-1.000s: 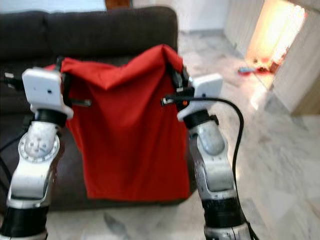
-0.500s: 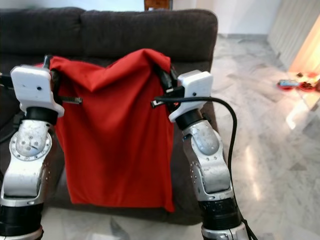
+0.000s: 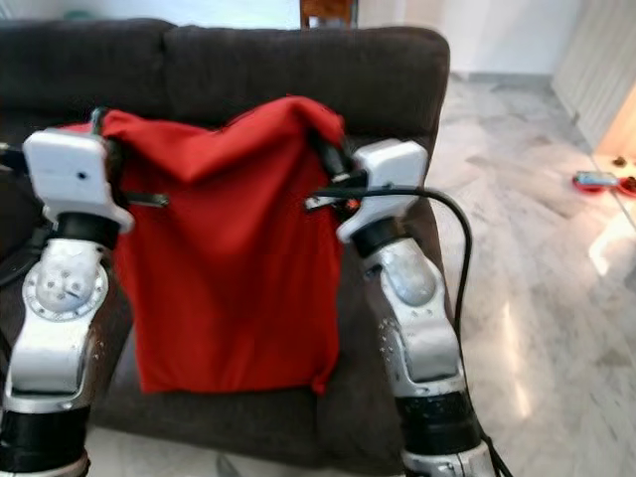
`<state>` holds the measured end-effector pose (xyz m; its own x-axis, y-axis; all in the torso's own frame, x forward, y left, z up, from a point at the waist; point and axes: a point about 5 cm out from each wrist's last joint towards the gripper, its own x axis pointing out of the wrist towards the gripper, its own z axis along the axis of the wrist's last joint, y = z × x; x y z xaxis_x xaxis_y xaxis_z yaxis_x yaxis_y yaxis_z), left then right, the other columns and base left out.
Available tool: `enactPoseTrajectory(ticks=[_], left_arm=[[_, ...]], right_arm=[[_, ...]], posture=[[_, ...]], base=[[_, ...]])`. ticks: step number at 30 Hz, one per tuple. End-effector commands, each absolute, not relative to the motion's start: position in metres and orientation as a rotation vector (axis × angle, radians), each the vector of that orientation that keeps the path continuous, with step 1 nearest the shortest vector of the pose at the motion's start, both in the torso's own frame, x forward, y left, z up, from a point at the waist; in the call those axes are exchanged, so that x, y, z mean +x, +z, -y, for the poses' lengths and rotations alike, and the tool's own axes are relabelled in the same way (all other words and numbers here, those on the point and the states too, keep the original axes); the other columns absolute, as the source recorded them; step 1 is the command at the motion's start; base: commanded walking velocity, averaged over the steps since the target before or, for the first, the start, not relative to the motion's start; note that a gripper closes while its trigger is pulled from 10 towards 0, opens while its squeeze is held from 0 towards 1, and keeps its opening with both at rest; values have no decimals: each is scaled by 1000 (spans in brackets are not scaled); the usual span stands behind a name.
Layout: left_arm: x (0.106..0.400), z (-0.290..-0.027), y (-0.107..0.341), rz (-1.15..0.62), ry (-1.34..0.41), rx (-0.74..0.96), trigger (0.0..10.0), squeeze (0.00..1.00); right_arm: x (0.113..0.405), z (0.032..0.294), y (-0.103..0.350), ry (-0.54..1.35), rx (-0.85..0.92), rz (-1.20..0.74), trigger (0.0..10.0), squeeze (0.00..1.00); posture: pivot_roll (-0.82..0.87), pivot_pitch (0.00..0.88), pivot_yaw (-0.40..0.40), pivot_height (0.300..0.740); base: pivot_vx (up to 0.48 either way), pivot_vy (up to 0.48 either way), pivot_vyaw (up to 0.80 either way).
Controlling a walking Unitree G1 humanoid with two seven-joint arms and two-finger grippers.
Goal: Move the pillow to the sofa from floor
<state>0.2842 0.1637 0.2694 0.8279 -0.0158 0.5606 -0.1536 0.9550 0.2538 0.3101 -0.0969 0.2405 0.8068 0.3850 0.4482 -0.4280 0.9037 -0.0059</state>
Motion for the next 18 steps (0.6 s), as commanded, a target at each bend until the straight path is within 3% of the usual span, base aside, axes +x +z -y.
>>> enactPoseTrajectory(ticks=[1, 5, 6, 18], left_arm=[[279, -166, 280, 646, 84, 315, 10000, 0], [283, -160, 269, 575, 14, 331, 10000, 0], [287, -152, 252, 486, -88, 361, 10000, 0], [289, -138, 205, 231, -290, 509, 10000, 0]], right_arm=[[304, 89, 265, 473, 98, 568, 10000, 0], [306, 90, 261, 454, 90, 545, 10000, 0], [310, 93, 255, 415, 77, 511, 10000, 0], [314, 97, 226, 400, 4, 364, 10000, 0]], posture=[[80, 0, 7, 740], [83, 0, 5, 740], [84, 0, 4, 740], [76, 0, 6, 740]], base=[[345, 0, 0], [301, 0, 0], [0, 0, 0], [0, 0, 0]])
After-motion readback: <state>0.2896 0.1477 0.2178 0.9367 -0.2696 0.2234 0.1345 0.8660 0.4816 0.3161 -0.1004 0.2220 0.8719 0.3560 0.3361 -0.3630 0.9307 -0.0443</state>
